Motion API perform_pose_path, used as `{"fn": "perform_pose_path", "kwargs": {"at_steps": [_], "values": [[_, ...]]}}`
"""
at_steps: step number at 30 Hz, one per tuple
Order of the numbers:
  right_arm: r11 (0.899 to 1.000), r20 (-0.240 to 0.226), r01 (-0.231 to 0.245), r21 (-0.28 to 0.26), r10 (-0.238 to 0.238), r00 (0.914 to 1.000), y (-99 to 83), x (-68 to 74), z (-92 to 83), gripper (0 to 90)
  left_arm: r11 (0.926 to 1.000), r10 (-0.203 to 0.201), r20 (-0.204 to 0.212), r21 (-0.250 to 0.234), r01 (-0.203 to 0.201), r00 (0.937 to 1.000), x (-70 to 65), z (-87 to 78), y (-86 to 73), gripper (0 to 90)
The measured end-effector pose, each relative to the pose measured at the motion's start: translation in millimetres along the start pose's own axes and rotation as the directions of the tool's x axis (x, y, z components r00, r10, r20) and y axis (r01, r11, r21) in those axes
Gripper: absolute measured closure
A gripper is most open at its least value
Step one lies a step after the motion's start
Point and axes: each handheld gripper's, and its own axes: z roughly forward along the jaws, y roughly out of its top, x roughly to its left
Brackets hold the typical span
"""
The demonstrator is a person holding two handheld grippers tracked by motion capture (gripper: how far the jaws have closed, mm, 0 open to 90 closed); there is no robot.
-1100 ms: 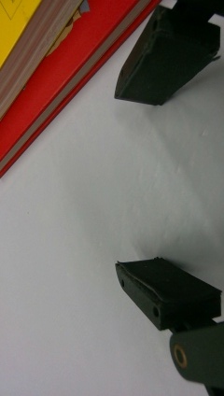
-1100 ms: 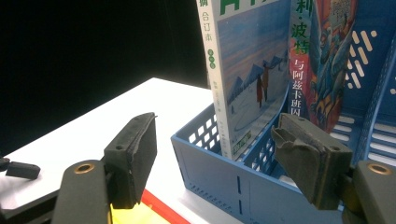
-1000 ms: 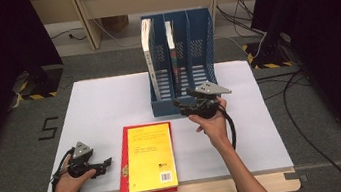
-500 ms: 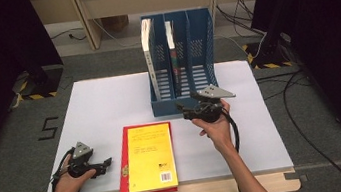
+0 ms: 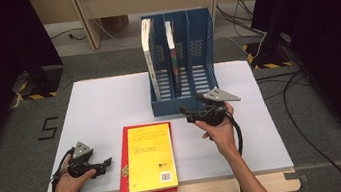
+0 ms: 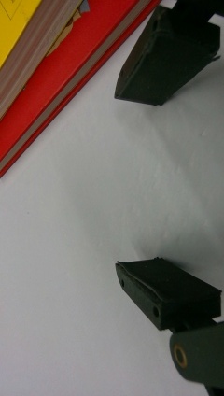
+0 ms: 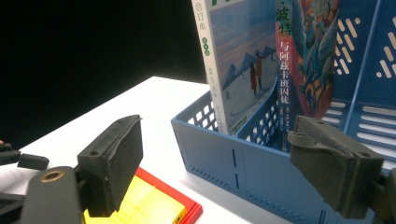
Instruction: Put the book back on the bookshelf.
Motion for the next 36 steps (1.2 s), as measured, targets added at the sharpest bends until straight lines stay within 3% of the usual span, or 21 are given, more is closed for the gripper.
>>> {"fn": "perform_pose_path", "kwargs": {"at_steps": [16,23,27,36], "values": [[0.998,-0.021,-0.034,0.045,0.034,0.9992,-23.1,4.1,-6.3,17.5,1.0000,0.004,0.004,0.000,-0.004,1.0000,0.1,-0.6,0.2,14.4],[0.997,-0.033,-0.042,0.070,0.044,0.9985,-30.9,7.0,-10.4,17.9,0.9998,-0.007,0.042,-0.016,0.007,0.9991,-2.3,-4.1,0.8,14.7],[0.996,-0.035,-0.045,0.081,0.048,0.9982,-35.3,8.8,-11.6,18.2,0.9987,-0.026,0.073,-0.042,0.029,0.9969,-8.4,-9.4,2.5,14.7],[0.990,-0.058,-0.060,0.124,0.068,0.9960,-47.1,19.0,-14.0,18.7,0.9989,0.026,0.134,-0.042,-0.021,0.9907,-33.3,-12.7,6.9,14.7]]}}
